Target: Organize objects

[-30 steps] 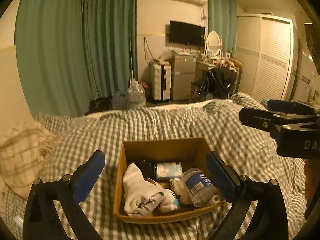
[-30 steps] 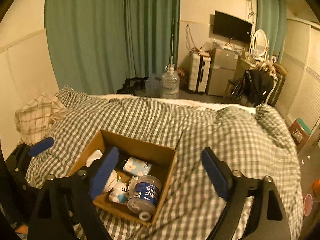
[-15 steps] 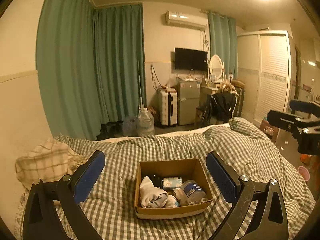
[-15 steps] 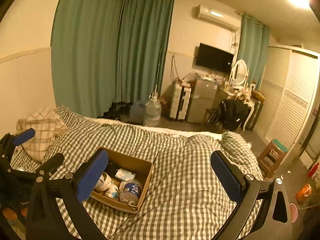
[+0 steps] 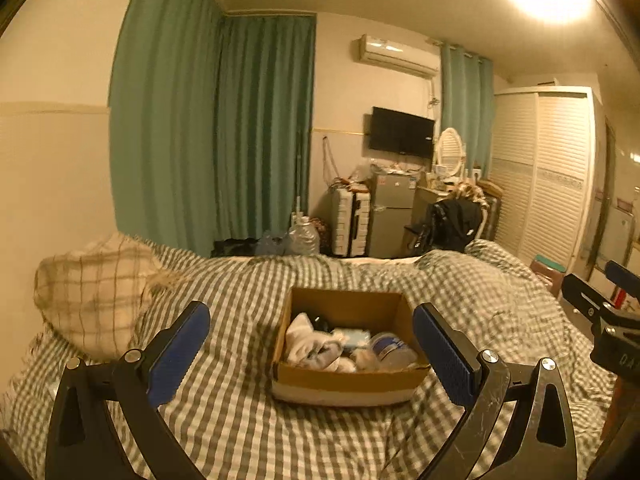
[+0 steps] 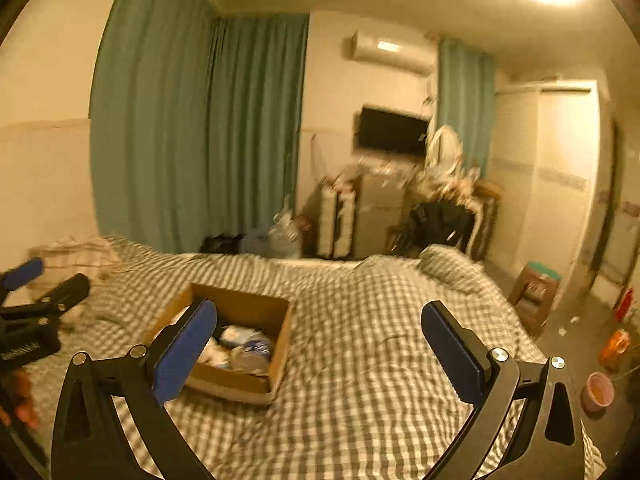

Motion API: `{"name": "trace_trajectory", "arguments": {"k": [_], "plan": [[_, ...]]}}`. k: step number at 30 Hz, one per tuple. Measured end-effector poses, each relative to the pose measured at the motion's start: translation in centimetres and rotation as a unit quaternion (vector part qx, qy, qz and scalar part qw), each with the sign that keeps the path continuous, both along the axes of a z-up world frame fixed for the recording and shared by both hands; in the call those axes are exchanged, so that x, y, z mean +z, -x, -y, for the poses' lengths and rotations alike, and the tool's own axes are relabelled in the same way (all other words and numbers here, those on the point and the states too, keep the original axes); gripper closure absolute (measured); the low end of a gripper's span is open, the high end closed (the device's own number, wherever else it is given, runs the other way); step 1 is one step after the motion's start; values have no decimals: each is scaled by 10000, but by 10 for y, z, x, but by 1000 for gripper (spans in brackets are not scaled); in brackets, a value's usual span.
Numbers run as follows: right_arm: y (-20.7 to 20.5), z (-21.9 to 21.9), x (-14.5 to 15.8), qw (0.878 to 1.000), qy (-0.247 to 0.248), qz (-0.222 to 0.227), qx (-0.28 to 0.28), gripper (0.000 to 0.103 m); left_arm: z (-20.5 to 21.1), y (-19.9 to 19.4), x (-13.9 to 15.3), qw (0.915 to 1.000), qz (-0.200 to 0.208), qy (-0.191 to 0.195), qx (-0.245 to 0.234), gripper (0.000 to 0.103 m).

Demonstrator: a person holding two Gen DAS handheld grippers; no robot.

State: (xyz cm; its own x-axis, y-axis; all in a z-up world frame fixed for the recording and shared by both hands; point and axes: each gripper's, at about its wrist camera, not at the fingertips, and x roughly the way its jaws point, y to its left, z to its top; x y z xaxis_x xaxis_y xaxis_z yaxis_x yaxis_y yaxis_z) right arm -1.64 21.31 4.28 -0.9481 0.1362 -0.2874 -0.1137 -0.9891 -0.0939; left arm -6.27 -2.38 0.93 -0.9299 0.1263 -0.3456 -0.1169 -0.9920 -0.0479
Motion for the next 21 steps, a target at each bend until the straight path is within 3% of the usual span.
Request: {"name": "trace_trajectory", "arguments": {"k": [6,12,21], "plan": [[13,16,-38,9999,-96,15,104,0,-4,-4,-25,9992,65,314,218,0],[28,14,-57,9991,181,314,224,0,-2,-5,-28,9995,137,211,180,0],[29,11,-61,9987,267,380,222,0,-3,-3,-33,9991,216,253,265,0]]}}
